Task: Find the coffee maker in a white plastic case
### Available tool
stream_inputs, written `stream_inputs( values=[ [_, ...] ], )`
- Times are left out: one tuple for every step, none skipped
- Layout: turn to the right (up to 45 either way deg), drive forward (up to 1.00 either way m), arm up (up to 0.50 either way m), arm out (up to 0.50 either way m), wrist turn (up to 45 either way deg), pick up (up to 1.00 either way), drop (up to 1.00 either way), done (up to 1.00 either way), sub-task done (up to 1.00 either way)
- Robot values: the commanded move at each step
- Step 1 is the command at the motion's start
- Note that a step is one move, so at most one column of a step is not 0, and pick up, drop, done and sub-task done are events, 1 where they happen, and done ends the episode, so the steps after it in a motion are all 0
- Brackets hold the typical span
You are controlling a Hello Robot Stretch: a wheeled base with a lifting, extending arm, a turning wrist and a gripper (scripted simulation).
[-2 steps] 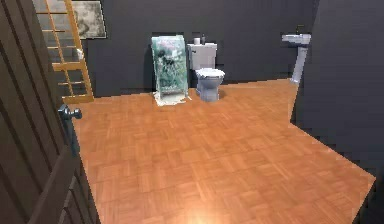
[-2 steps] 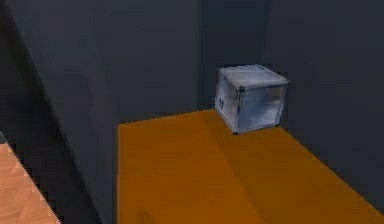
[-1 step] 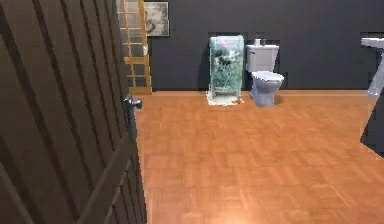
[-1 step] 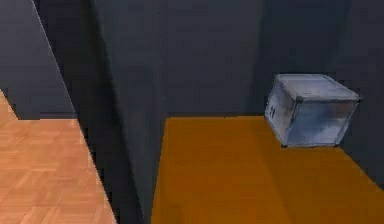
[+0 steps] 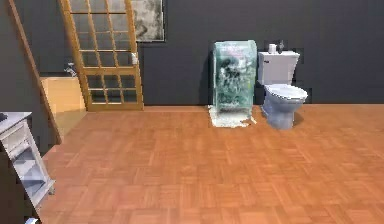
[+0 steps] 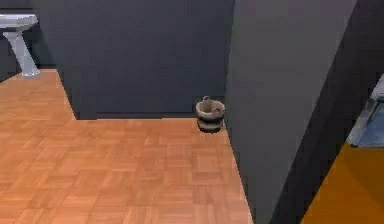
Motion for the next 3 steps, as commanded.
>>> stream_inputs(
  values=[
    [27.0, 0.0, 0.0, 0.0, 0.0, 0.0, 0.0, 0.0, 0.0],
    [0.0, 0.5, 0.0, 0.0, 0.0, 0.0, 0.0, 0.0, 0.0],
    [-45.0, 0.0, 0.0, 0.0, 0.0, 0.0, 0.0, 0.0, 0.0]
  ],
)
